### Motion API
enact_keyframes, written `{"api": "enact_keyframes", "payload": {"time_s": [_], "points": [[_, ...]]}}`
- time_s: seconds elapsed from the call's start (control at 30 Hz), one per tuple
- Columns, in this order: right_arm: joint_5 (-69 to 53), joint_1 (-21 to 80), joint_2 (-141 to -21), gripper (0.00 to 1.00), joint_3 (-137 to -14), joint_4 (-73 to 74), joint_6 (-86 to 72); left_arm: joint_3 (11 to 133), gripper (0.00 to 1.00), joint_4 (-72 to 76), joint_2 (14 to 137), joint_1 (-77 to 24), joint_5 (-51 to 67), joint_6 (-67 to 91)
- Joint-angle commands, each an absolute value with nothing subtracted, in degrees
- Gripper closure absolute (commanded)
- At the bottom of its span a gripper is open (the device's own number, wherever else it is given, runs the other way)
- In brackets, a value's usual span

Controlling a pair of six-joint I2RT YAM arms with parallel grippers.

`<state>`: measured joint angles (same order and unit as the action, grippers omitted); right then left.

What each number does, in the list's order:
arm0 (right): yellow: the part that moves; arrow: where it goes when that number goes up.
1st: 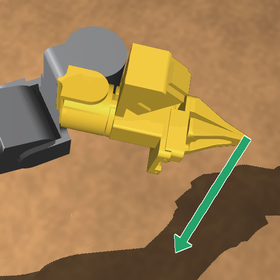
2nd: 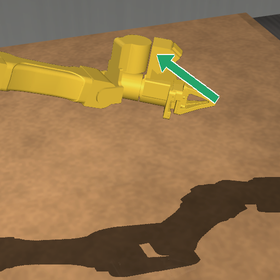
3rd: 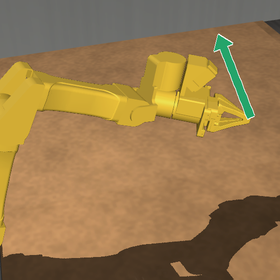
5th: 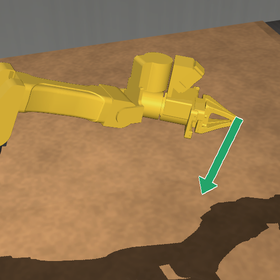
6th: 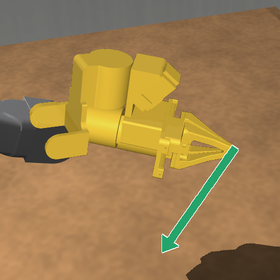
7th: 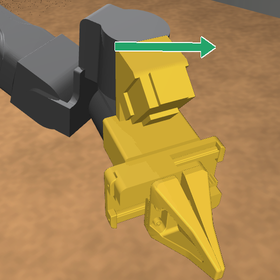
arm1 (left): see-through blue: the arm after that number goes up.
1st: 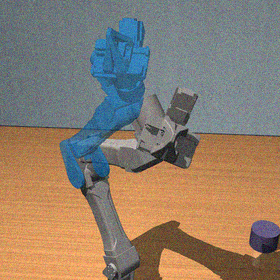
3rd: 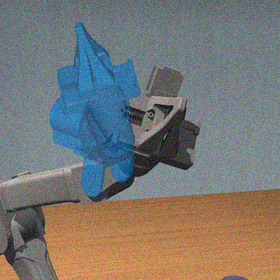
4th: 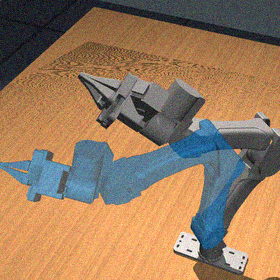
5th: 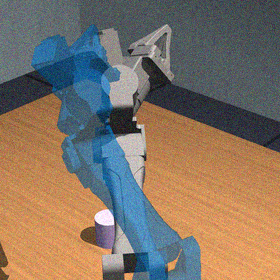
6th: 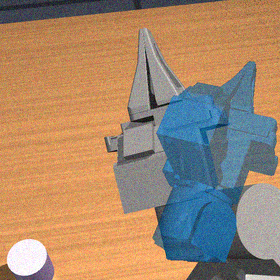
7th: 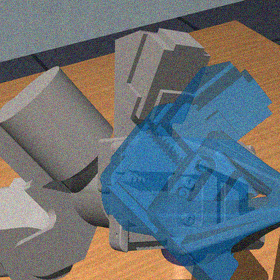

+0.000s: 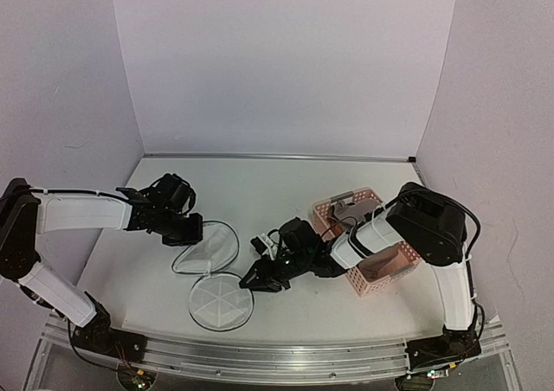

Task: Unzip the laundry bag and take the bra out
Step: Pass from the left arm to the right

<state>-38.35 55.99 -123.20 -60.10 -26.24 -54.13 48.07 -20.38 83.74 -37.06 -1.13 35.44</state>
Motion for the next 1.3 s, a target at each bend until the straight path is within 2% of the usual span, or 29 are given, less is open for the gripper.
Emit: {"api": "enact_keyframes", "payload": {"time_s": [0.0, 0.2, 0.4, 0.6, 0.97, 1.27], "points": [[-39.37, 56.53, -125.05, 0.71, -64.05, -25.51, -54.35, 47.61, 1.0, -18.44, 81.3, -36.74, -0.45, 36.01], [-40.39, 57.29, -126.25, 0.71, -67.05, -23.3, -53.23, 47.43, 1.0, -18.44, 80.98, -36.57, -0.44, 35.82], [-40.31, 57.39, -124.89, 0.83, -66.3, -23.03, -52.29, 47.22, 1.0, -18.54, 80.24, -35.85, -0.59, 35.68], [-38.58, 57.28, -120.15, 1.0, -62.8, -23.03, -50.48, 47.11, 1.0, -18.79, 78.49, -34.98, -0.9, 35.26], [-36.95, 55.69, -111.39, 1.0, -57.61, -21.34, -48.49, 44.89, 0.99, -17.96, 71.67, -35.07, 2.27, 31.02], [-32.39, 53.24, -105.27, 1.0, -62.68, -1.53, -35.3, 40.66, 0.86, -16.25, 64.94, -35.16, 5.25, 30.84]]}}
